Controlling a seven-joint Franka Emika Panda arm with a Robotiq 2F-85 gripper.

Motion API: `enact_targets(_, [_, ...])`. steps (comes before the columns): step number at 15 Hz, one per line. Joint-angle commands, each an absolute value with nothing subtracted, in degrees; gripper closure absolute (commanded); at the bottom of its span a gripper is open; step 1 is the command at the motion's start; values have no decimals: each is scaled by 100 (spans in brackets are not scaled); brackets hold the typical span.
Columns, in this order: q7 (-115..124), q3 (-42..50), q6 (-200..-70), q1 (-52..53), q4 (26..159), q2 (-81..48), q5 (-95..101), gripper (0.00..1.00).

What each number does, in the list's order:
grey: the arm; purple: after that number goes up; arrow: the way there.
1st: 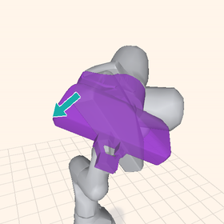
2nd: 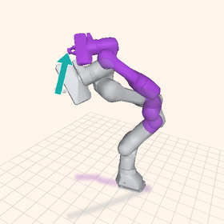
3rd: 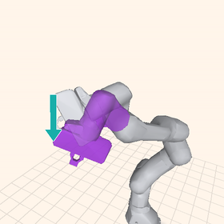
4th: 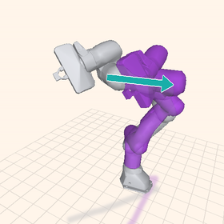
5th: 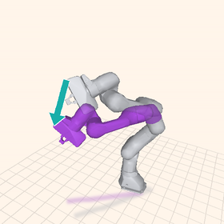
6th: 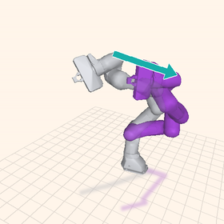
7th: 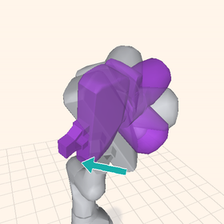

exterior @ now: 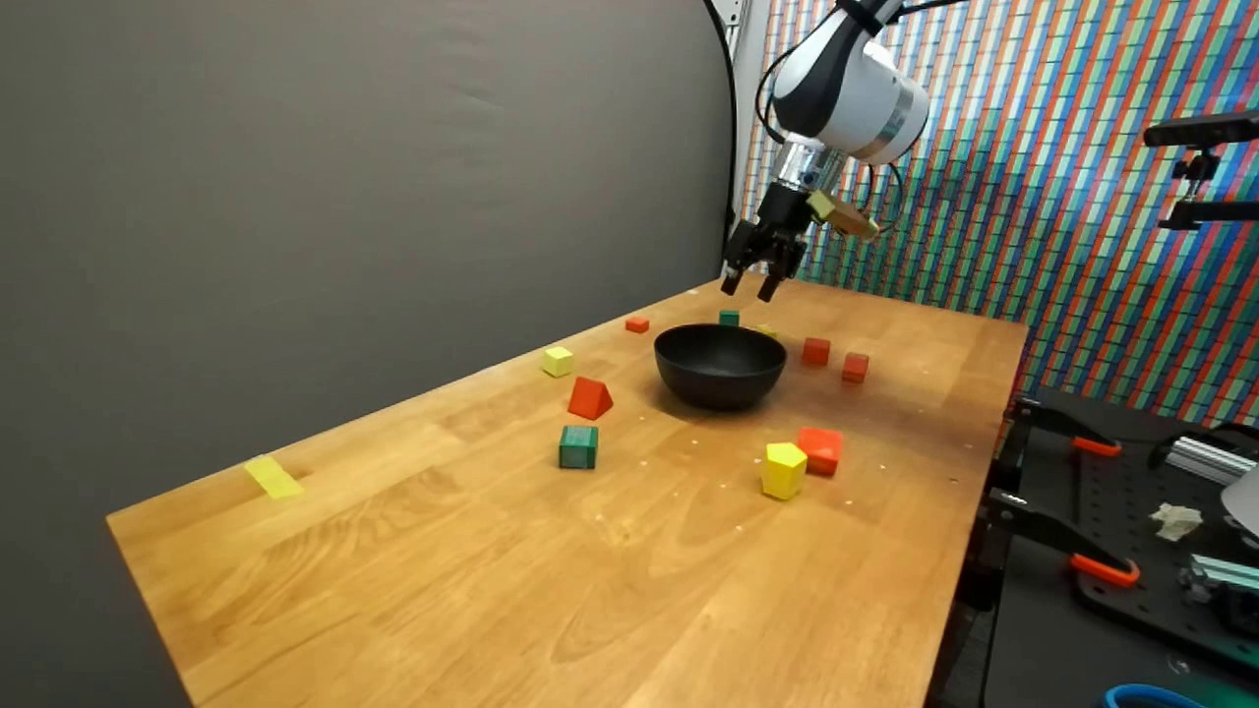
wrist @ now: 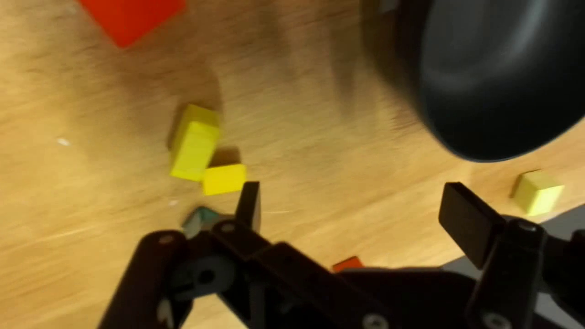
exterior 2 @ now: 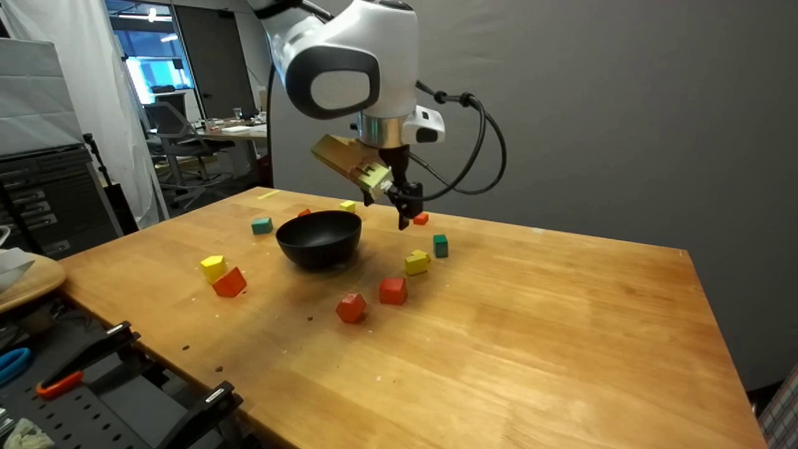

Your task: Remove the blocks from the bowl and put them on the table

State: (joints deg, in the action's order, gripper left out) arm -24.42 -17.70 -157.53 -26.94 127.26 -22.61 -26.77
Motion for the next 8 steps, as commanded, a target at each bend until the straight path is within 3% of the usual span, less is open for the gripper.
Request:
enact_targets(1, [-3221, -2156, -14403, -3112, 13448, -868, -2822, 0])
enact_targets(4, [-2722, -1953, -13667, -2989, 13871, 104, -1958, 0])
enact_targets(5, [-2971, -1201, -13998, -2166, 13393, -674, -2426, 0])
enact_targets(8, [-2899, -777, -13915, -1738, 13517, -443, -2378, 0])
